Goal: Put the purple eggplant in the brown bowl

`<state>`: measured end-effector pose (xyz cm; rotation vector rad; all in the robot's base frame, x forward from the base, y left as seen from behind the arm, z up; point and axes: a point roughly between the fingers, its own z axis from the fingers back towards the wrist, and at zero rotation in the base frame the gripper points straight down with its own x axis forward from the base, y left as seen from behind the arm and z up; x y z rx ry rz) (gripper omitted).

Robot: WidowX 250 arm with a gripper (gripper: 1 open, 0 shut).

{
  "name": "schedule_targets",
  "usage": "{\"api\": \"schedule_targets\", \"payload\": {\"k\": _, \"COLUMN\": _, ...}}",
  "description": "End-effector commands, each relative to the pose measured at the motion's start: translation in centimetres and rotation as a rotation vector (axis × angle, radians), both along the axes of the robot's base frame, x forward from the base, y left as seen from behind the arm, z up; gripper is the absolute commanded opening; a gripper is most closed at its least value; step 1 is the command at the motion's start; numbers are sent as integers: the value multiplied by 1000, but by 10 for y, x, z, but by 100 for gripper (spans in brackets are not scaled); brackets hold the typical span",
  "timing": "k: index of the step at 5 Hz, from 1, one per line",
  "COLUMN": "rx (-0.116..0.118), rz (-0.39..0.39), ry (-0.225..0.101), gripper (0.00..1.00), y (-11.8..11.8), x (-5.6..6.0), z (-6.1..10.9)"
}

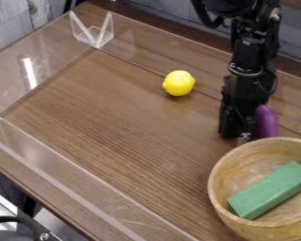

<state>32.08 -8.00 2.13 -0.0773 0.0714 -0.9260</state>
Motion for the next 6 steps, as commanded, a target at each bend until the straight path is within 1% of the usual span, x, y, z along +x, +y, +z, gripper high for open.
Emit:
{"api": "schedule_targets", "payload": {"k": 1, "rx": -12, "rz": 4, "ry": -53, "gripper": 0, "y": -6, "x": 10, "z": 17}}
{"api": "schedule_targets", "payload": {"k": 5, "rx": -10, "rz": 64, "ry": -48, "gripper": 0, "y": -8, "x": 10, "z": 24}}
{"api": "schedule_targets", "payload": {"k": 6, "rx": -10, "rz": 83, "ry": -45, "gripper": 0, "y": -8, "x": 9, "z": 25}}
